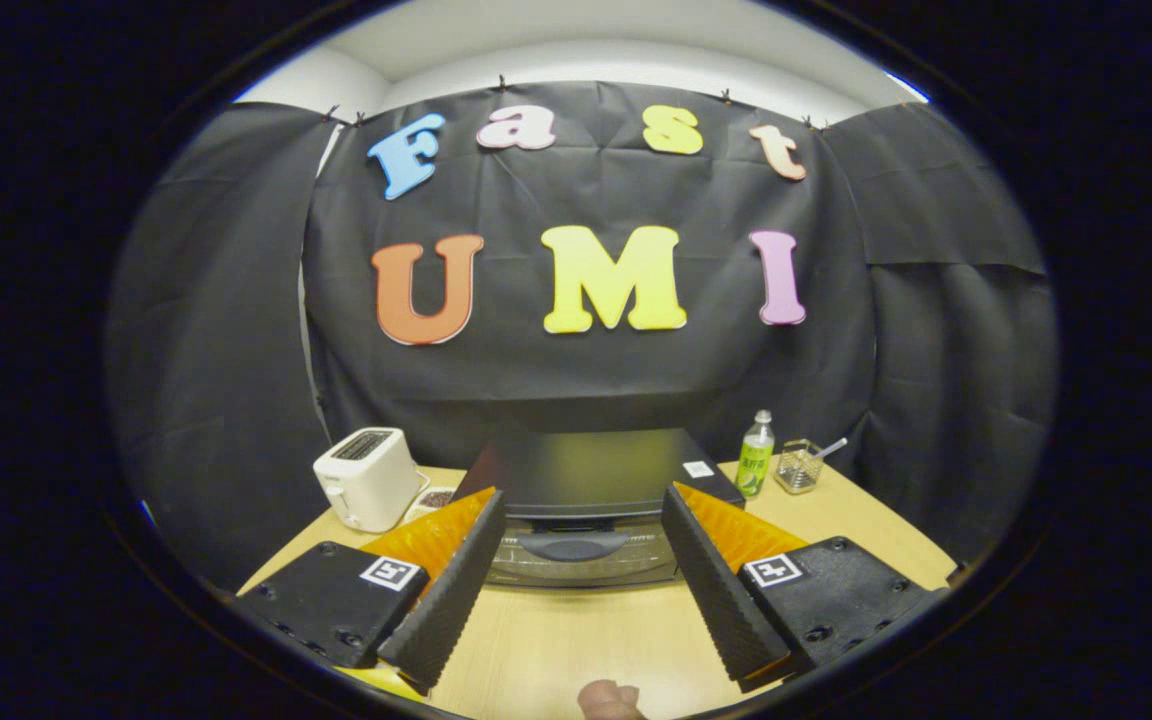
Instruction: Open the toaster oven, put the food inside, and close the toaster oven door.
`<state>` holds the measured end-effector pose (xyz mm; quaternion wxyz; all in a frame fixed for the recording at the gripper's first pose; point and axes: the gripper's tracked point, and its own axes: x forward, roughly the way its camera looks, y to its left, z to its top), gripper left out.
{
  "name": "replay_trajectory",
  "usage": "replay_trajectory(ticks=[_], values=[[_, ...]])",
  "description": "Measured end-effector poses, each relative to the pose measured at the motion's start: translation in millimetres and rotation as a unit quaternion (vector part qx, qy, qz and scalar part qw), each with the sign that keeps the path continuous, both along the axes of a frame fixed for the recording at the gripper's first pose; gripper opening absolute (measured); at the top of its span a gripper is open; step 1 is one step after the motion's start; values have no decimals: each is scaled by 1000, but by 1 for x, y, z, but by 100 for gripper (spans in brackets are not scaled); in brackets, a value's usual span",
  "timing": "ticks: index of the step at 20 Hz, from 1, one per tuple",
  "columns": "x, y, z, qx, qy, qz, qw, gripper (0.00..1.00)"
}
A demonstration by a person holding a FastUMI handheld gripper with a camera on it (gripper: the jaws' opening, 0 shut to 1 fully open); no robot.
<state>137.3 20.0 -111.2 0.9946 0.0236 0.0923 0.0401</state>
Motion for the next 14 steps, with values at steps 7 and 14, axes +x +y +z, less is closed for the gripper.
replay_trajectory(ticks=[7, 14], values=[[-36, -20, 50, -8, -15, -19, 1000, 100], [-81, -16, 85, -21, -59, -8, 998, 100]])
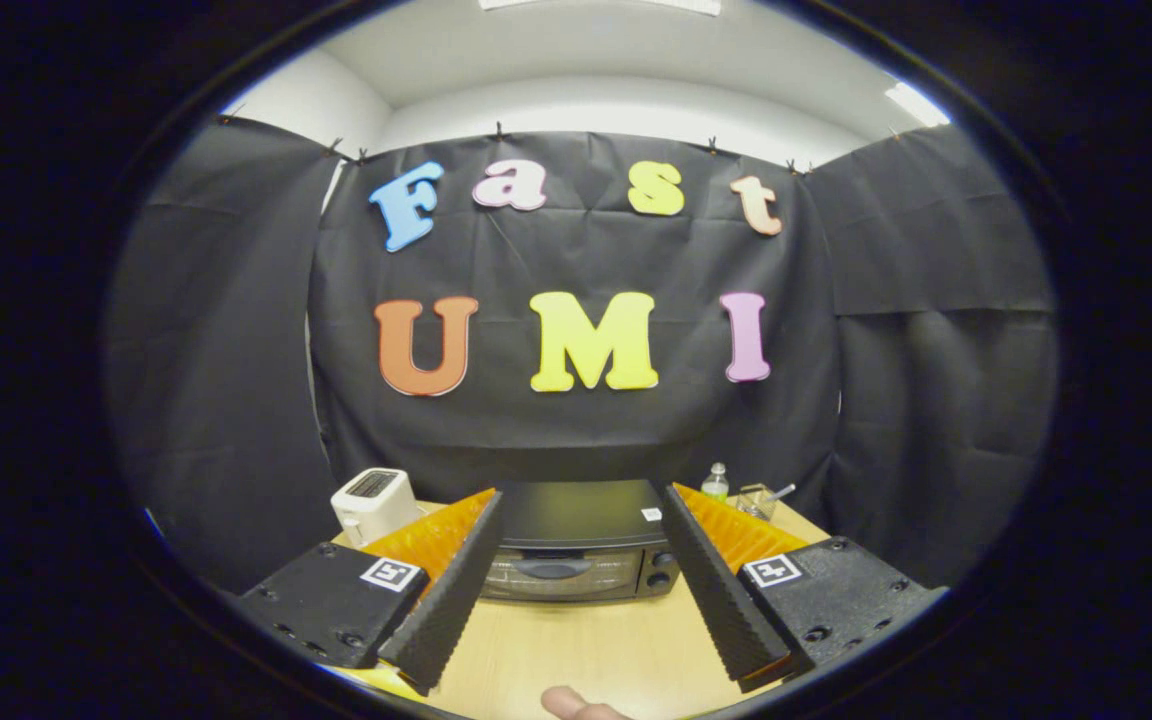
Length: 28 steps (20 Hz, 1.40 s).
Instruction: Open the toaster oven, put the food inside, and close the toaster oven door.
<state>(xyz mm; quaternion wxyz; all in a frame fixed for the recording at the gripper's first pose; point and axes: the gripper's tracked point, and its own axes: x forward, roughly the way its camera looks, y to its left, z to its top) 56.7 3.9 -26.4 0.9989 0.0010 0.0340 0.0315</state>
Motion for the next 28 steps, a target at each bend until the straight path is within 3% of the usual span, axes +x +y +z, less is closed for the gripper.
replay_trajectory(ticks=[9, 12, 17, 21, 24, 28], values=[[-25, 30, 31, 1, -26, 43, 999, 100], [-32, 19, 19, 15, -15, 37, 999, 100], [-49, -25, -4, 63, -20, -8, 998, 100], [-56, -37, -16, 15, -45, 7, 999, 100], [-65, -34, -14, 23, -66, 32, 997, 100], [-72, -49, -19, 46, -49, 35, 997, 100]])
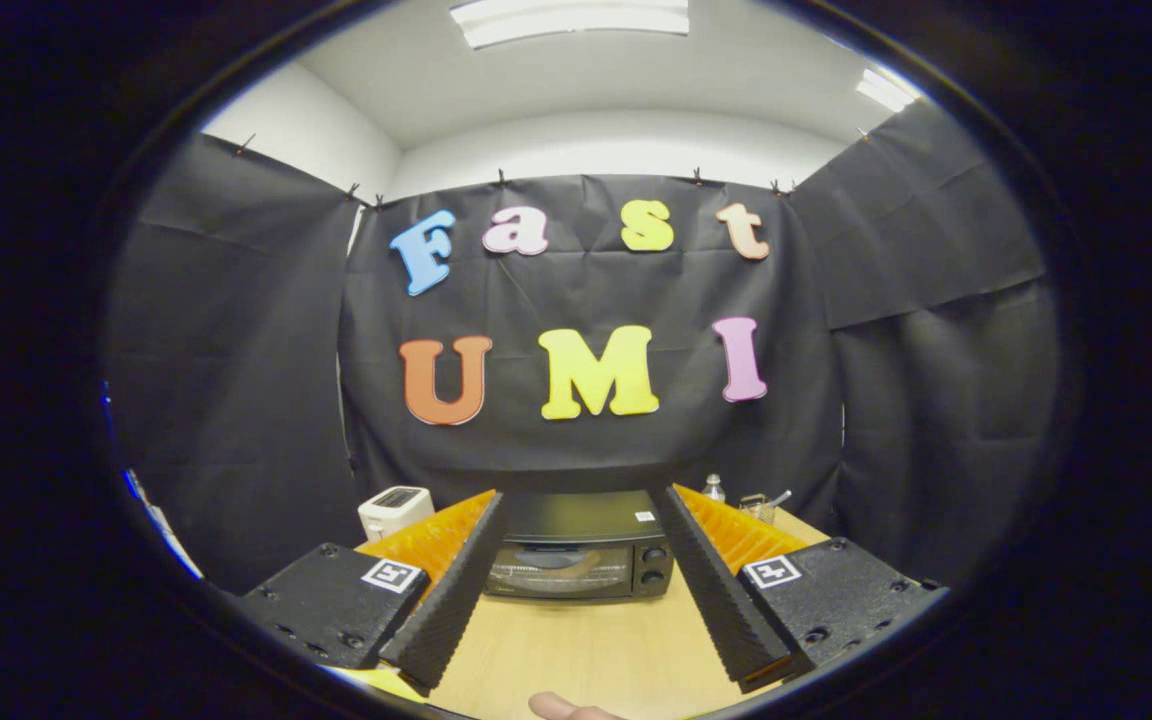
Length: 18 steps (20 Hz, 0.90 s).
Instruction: Open the toaster oven, put the food inside, and close the toaster oven door.
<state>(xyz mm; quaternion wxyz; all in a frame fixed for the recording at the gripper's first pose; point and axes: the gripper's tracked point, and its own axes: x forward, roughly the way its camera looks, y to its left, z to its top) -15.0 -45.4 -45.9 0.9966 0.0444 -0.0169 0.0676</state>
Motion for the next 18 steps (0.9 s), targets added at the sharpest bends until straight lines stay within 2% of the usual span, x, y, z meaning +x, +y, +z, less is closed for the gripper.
replay_trajectory(ticks=[18], values=[[-13, -6, -4, 4, 5, 29, 1000, 100]])
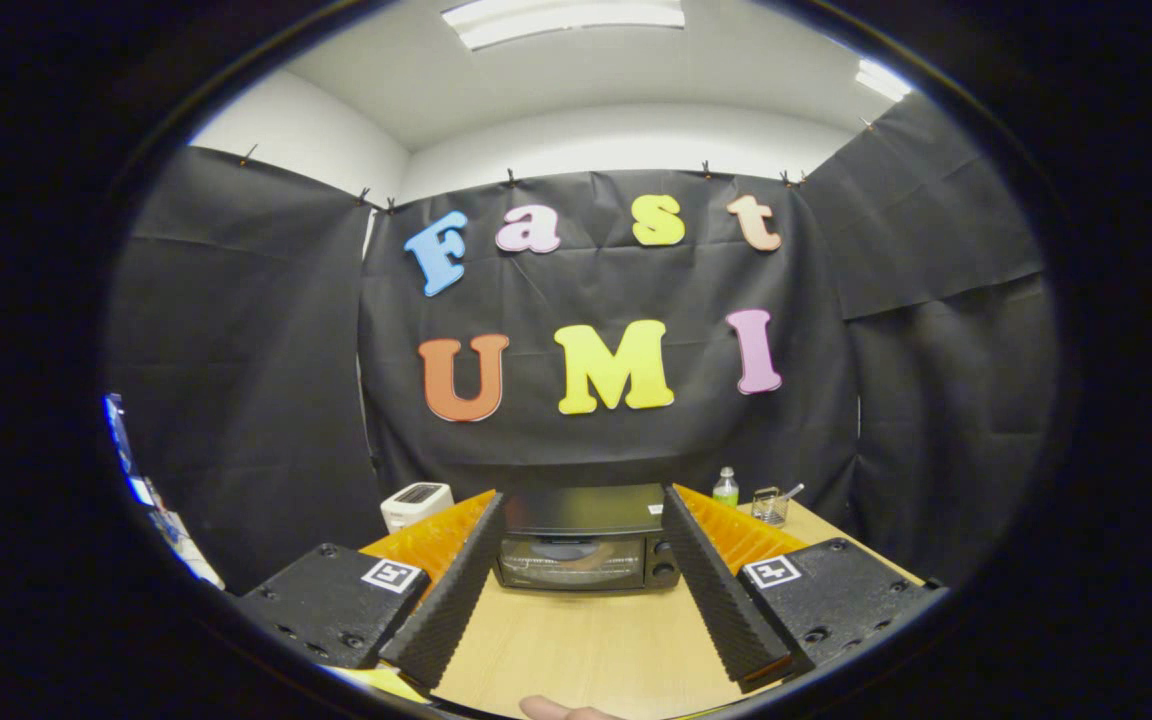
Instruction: Open the toaster oven, put the food inside, and close the toaster oven door.
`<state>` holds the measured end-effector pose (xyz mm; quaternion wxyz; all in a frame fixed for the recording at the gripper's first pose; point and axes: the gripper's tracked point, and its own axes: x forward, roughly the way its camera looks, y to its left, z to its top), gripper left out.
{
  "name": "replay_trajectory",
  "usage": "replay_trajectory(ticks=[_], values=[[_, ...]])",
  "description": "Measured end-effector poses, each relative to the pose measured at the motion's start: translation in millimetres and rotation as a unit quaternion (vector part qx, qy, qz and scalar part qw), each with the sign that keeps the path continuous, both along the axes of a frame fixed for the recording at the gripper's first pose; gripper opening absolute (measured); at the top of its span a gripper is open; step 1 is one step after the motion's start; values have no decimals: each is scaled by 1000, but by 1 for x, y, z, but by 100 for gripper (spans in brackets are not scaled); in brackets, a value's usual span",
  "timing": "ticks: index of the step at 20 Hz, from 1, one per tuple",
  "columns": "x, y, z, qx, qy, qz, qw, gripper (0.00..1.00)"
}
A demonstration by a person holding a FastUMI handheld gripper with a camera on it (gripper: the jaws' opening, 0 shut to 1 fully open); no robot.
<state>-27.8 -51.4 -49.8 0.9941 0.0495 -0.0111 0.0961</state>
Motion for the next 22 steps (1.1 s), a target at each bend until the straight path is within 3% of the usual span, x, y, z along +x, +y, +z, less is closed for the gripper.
replay_trajectory(ticks=[9, 14, 22], values=[[6, -8, -14, -10, -13, 18, 1000, 100], [0, -7, -23, -11, -23, 64, 998, 100], [16, -40, -40, -1, -22, 70, 997, 100]])
